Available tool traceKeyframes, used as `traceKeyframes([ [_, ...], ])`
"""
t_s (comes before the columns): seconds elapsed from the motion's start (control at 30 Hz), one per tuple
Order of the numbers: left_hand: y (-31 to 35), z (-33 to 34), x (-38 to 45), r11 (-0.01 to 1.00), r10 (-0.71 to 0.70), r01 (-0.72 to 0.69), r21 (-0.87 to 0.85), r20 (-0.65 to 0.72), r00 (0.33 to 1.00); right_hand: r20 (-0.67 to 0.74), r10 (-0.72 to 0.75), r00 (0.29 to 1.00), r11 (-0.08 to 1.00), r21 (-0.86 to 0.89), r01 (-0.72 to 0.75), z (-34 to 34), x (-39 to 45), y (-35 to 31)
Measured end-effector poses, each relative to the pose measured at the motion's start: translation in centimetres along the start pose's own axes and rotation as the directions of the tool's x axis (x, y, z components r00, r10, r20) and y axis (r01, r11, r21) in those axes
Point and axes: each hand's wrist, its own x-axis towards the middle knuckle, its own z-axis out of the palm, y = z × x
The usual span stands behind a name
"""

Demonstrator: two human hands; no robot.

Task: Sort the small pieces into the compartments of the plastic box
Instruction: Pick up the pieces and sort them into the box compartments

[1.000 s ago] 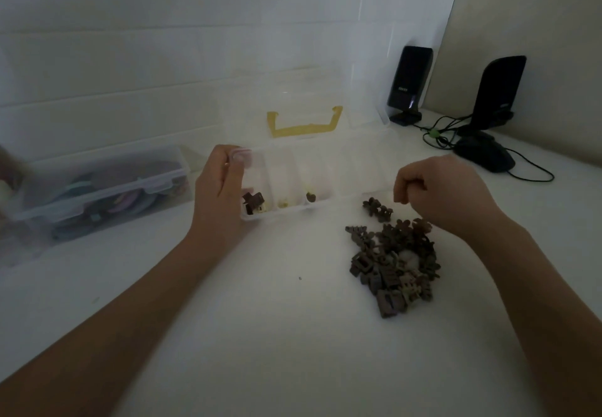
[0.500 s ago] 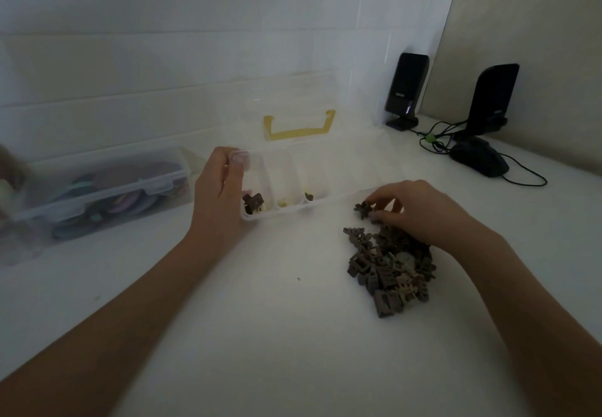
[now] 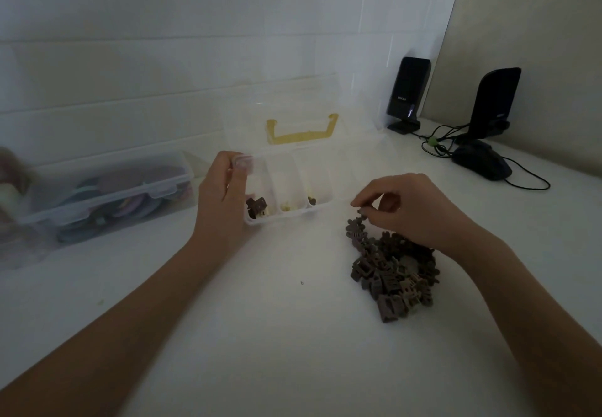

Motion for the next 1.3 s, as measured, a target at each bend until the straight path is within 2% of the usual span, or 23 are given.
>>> traceKeyframes([
  [0.13, 0.1, -0.1, 0.0, 1.000, 0.014, -0.014, -0.010, 0.001, 1.000, -0.160, -0.044, 0.986, 0.991, 0.115, 0.063, 0.5, 0.0, -1.0],
  [0.23, 0.0, -0.1, -0.1, 1.000, 0.008, -0.008, -0.022, 0.005, 1.000, -0.281, -0.095, 0.955, 0.985, 0.109, 0.131, 1.5, -0.1, -1.9],
  [0.47, 0.5, 0.3, -0.4, 0.999, -0.008, 0.009, -0.033, 0.027, 1.000, -0.291, -0.257, 0.922, 0.963, 0.005, 0.270, 3.7, 0.1, -2.9],
  [0.57, 0.5, 0.4, -0.6, 0.999, -0.002, 0.004, -0.048, 0.029, 1.000, -0.229, -0.248, 0.941, 0.968, -0.094, 0.232, 3.9, -0.1, -2.7],
  [0.67, 0.4, 0.4, -0.5, 0.999, -0.012, 0.013, -0.046, 0.020, 1.000, -0.259, -0.211, 0.943, 0.977, -0.099, 0.191, 3.2, -0.2, -2.8],
  [0.77, 0.4, 0.4, -0.5, 0.998, -0.044, 0.045, -0.054, 0.023, 0.999, -0.289, -0.104, 0.952, 0.991, -0.115, 0.074, 1.6, -0.3, -2.4],
  [0.87, 0.5, 0.4, -0.5, 0.999, -0.039, 0.039, -0.033, 0.008, 0.999, -0.220, -0.005, 0.975, 0.967, -0.251, -0.051, 0.7, -0.3, -1.8],
  [1.07, 0.3, 0.4, -0.3, 0.996, -0.088, 0.087, -0.022, -0.072, 0.993, -0.026, 0.016, 1.000, 0.905, -0.424, -0.025, 0.9, -0.4, -1.1],
  [1.17, 0.3, 0.3, -0.1, 0.994, -0.109, 0.108, -0.013, -0.082, 0.991, 0.085, 0.060, 0.995, 0.910, -0.414, -0.019, 1.3, -0.4, -0.8],
  [1.23, 0.2, 0.3, 0.0, 0.993, -0.115, 0.114, -0.011, -0.079, 0.990, 0.196, 0.097, 0.976, 0.932, -0.363, -0.019, 1.4, -0.4, -0.5],
  [1.3, 0.2, 0.3, 0.0, 0.994, -0.109, 0.109, -0.012, -0.080, 0.991, 0.250, 0.091, 0.964, 0.952, -0.305, -0.011, 1.3, -0.3, -0.3],
])
